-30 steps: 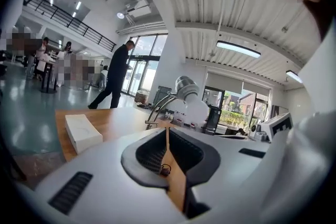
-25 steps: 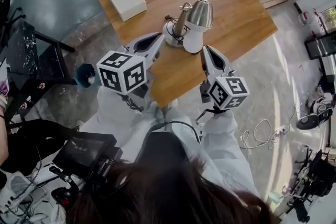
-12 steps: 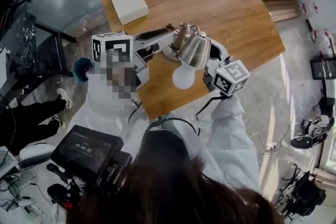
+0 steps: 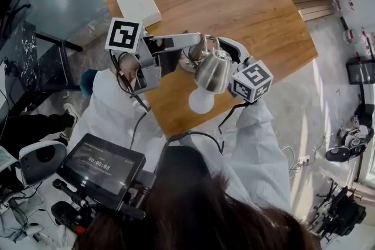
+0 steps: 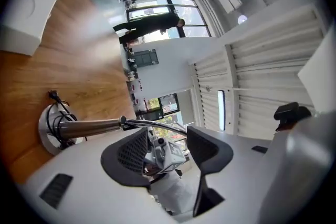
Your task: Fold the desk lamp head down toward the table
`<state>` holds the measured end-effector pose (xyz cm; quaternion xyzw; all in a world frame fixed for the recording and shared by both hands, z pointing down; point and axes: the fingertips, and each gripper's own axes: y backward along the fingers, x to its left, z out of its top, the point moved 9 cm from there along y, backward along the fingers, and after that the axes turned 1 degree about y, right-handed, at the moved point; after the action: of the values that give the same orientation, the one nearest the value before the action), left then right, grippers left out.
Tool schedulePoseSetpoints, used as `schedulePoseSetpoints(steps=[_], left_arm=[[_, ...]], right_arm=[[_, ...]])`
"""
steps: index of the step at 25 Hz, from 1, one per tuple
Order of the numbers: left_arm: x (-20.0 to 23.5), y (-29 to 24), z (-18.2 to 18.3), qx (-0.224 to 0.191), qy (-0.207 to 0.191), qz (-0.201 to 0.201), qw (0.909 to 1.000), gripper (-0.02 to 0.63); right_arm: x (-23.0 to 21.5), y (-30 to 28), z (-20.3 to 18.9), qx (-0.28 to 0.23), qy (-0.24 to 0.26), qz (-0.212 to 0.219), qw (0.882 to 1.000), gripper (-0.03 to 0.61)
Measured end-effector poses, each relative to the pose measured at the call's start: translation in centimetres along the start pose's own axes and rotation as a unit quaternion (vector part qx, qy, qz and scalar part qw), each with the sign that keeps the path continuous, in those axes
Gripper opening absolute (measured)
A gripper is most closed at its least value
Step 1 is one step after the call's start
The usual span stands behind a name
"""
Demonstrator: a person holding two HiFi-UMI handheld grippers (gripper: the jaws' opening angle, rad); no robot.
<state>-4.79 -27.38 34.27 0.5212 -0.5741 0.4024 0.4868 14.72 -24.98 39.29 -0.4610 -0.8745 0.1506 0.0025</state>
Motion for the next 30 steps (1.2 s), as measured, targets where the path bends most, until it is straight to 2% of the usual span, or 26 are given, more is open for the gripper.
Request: schedulePoseSetpoints(steps=[3,7,10,15,20,27,30], left_arm=[[0.5,-1.4,0.8,0.003,0.028,-0.023,0.9993,0.219],[0.7,-2.6,1.2,0.017,0.058,-0.034,0.9976,0.219],[0.9,-2.6,1.2,0.029,0.087,-0.038,0.995,0.219],[1.1,-3.3,0.9,0.048,0.132,-0.06,0.9883,0.229],[0.9,-3.2,0.9,0.048,0.116,-0.051,0.9908,0.227],[0.7,-3.1,0.7,0.058,0.064,-0.031,0.9958,0.219],[0.3,-3.2,0.4,0.073,0.022,-0.017,0.9969,0.209]], right_arm=[[-0.7,-0.3,-0.1,0.007,0.005,0.009,1.0,0.173],[-1.4,-0.5,-0.4,0.011,-0.003,0.019,1.0,0.17],[-1.6,-0.6,-0.5,0.003,-0.012,0.014,1.0,0.116],[-1.3,-0.8,-0.2,0.004,-0.012,0.016,1.0,0.104],[-1.5,-1.0,-0.3,0.004,-0.021,0.027,0.999,0.1],[-2.2,-1.1,-0.2,0.009,-0.036,0.042,0.998,0.101],[-2.6,-1.1,0.0,0.01,-0.041,0.049,0.998,0.103]])
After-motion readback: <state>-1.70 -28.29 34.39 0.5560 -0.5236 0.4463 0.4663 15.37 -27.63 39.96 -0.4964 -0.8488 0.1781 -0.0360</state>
